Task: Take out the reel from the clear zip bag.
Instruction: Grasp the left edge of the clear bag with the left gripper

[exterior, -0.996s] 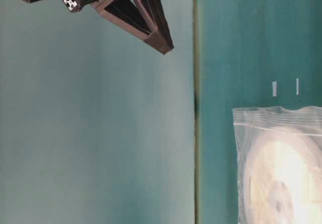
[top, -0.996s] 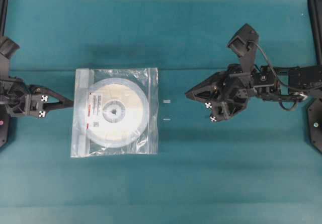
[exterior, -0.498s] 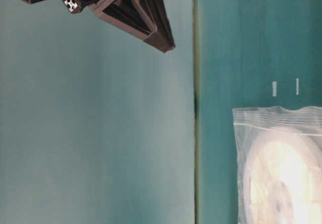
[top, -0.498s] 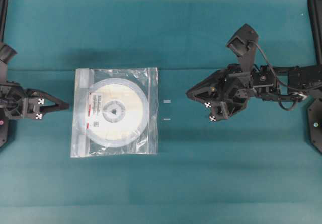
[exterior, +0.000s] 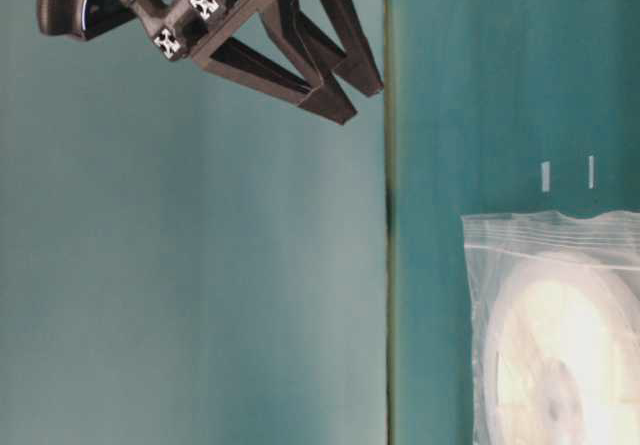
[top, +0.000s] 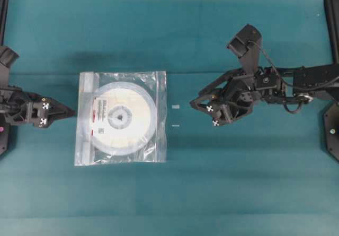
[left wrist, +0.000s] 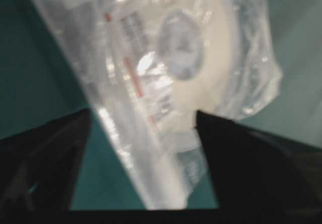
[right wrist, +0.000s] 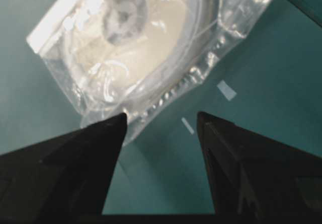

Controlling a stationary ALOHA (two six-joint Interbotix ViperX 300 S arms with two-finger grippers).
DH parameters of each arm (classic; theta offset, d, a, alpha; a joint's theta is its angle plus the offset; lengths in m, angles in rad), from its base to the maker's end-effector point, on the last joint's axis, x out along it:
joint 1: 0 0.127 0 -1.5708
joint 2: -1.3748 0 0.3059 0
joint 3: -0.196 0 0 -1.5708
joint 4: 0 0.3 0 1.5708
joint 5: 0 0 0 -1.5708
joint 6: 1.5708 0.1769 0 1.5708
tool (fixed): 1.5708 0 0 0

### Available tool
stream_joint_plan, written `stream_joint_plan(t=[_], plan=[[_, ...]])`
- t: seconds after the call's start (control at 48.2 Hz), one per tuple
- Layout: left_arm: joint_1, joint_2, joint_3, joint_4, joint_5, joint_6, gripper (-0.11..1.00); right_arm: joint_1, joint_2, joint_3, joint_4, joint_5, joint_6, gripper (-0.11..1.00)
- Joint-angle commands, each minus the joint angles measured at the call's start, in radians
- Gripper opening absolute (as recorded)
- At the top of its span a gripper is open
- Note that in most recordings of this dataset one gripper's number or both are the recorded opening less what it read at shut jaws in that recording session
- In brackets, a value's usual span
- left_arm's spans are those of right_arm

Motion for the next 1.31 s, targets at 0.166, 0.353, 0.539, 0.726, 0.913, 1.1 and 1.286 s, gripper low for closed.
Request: stream_joint_plan(t=[0.166, 0.353, 0.539, 0.726, 0.913, 1.1, 1.286], plan=[[0.006, 0.071, 0.025, 0.003, -0.083, -0.005, 0.87, -0.014, -0.003, -0.017, 0.002, -0.012, 0.009, 0.76], [0.006, 0.176, 0.037, 0.002, -0.192, -0.008, 0.87, -0.020, -0.002, -0.017, 0.002, -0.015, 0.009, 0.76], [0.006, 0.330, 0.005, 0.002, -0.302, -0.008, 0.87, -0.021, -0.002, -0.017, 0.002, -0.015, 0.009, 0.76], [0.005, 0.419, -0.012, 0.002, -0.380, -0.009, 0.87, -0.020, -0.003, -0.015, 0.002, -0.015, 0.011, 0.76], [0.005, 0.423, -0.012, 0.002, -0.388, -0.011, 0.86, -0.020, -0.005, -0.014, 0.002, -0.017, 0.009, 0.76], [0.005, 0.437, -0.043, 0.002, -0.387, -0.009, 0.83, -0.020, -0.005, -0.012, 0.002, -0.017, 0.008, 0.76], [0.005, 0.465, -0.057, 0.002, -0.387, -0.009, 0.73, -0.021, -0.006, -0.012, 0.002, -0.017, 0.009, 0.76]])
